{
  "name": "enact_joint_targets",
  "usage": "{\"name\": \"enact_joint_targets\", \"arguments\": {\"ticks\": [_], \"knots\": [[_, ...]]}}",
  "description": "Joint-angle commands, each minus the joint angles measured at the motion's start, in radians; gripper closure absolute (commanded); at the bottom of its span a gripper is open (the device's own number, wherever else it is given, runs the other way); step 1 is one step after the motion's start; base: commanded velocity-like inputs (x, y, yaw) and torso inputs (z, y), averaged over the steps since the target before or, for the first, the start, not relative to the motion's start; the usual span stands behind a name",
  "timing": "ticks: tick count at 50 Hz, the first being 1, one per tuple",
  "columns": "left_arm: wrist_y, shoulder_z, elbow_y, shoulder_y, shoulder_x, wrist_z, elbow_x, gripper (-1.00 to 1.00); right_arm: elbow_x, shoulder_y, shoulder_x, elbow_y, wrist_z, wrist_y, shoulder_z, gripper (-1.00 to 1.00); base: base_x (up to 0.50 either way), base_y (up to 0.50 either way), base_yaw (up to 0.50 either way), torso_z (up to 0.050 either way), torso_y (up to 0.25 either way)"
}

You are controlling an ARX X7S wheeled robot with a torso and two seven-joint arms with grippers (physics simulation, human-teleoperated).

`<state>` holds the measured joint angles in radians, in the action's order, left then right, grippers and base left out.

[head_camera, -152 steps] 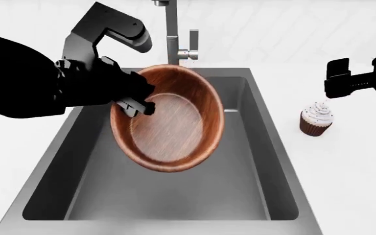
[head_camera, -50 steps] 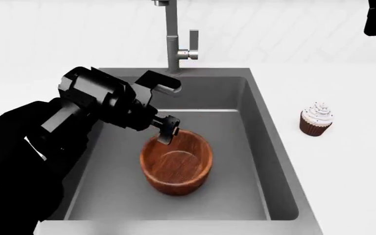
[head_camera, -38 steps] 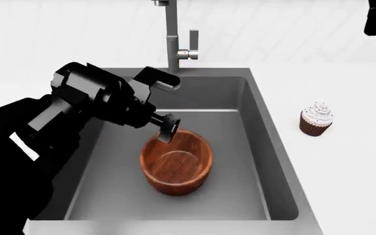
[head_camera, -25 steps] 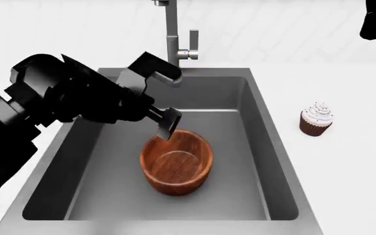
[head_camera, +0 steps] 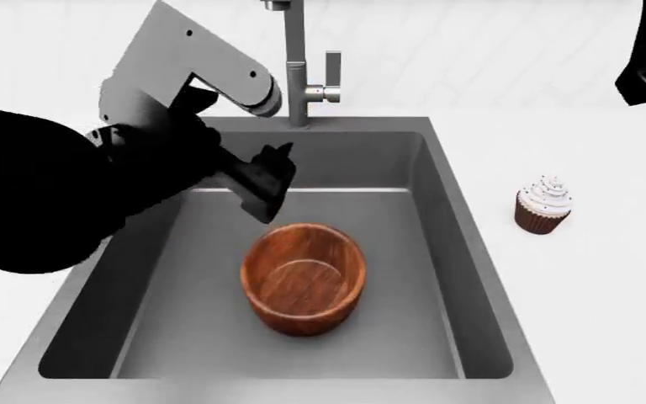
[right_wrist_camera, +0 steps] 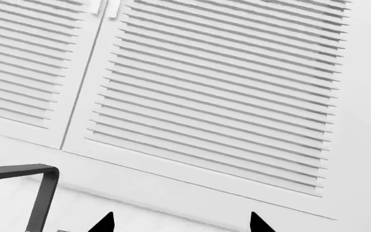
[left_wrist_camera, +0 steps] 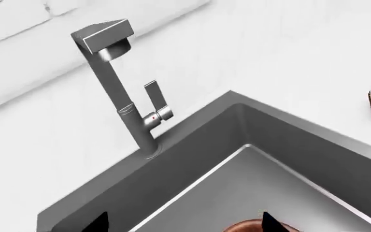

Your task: Move the fresh-baked cupcake off the tray onto the counter, and place the bowl used for mixing into the sink.

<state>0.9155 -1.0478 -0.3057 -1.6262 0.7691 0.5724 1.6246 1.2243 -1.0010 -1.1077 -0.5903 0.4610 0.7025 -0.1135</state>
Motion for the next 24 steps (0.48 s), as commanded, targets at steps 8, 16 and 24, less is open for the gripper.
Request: {"name": "enact_joint_targets", "arguments": {"ticks": [8,16,24], "knots": [[-0.237,0.145,-0.391,0.140,0.176,0.192,-0.061,-1.00,-0.518,0.601,0.140,-0.197,-0.025,-0.498,0.212,-1.00,0.00,0.00,0.00,0.000,0.000],[-0.396,0.224,-0.506,0.224,0.230,0.199,-0.160,-1.00,-0.682,0.725,0.204,-0.234,-0.047,-0.643,0.229,-1.00,0.00,0.00,0.00,0.000,0.000],[-0.527,0.278,-0.630,0.313,0.253,0.237,-0.337,-1.00,-0.887,0.831,0.285,-0.240,-0.042,-0.813,0.248,-1.00,0.00,0.00,0.00,0.000,0.000]]}}
